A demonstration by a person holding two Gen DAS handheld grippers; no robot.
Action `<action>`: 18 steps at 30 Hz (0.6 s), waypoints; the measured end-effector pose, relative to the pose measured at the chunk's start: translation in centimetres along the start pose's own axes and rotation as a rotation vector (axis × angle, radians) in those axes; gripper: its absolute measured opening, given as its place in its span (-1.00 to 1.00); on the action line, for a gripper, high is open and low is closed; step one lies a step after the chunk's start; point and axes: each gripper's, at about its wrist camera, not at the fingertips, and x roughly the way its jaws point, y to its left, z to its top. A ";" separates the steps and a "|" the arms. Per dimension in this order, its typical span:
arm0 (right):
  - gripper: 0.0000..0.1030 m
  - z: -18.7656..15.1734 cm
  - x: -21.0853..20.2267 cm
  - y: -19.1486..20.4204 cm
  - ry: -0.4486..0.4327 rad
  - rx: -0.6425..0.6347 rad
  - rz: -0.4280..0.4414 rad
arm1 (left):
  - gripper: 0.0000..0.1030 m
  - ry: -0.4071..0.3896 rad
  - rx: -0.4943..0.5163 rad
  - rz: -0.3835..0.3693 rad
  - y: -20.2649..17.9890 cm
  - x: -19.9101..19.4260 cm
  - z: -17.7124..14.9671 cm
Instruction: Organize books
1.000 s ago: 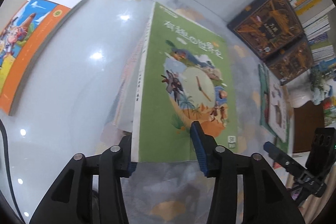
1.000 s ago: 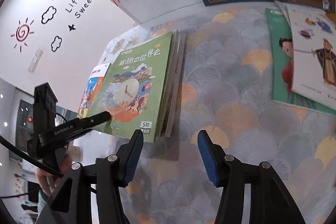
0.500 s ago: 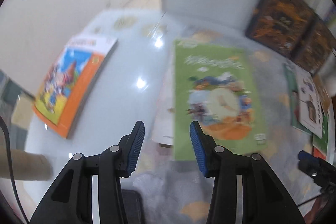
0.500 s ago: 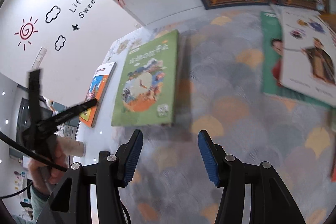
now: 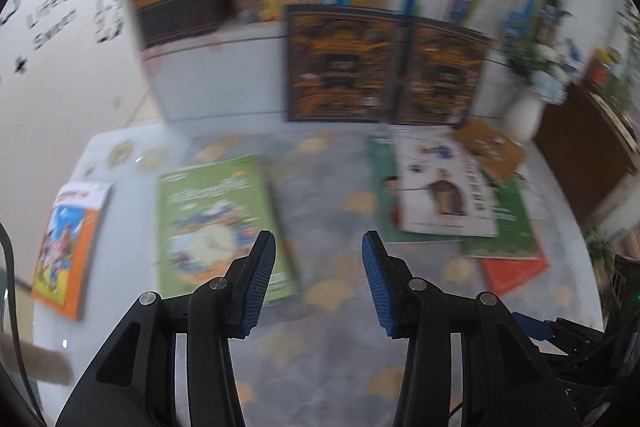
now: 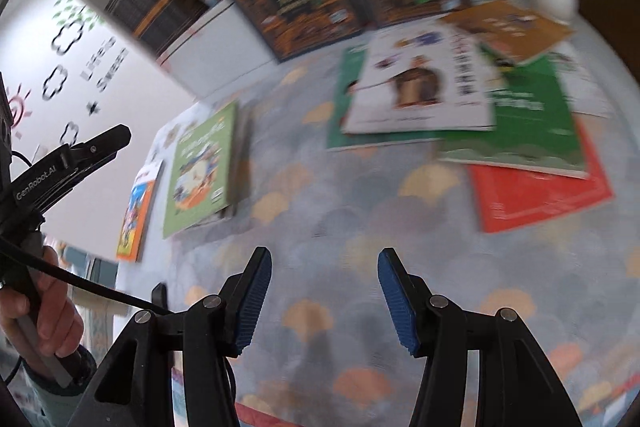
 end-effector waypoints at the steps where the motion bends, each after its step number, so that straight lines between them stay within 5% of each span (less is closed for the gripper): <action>1: 0.05 -0.1 -0.9 -0.7 -0.018 0.014 -0.019 | -0.19 -0.002 0.021 -0.017 -1.4 0.0 0.2; 8: 0.06 0.2 -5.3 -5.2 -0.111 0.069 -0.151 | -0.19 0.016 0.117 -0.102 -9.0 1.0 1.1; 18: 0.06 2.3 -8.1 -12.9 -0.129 0.160 -0.214 | -0.19 0.077 0.173 -0.147 -17.0 4.3 2.4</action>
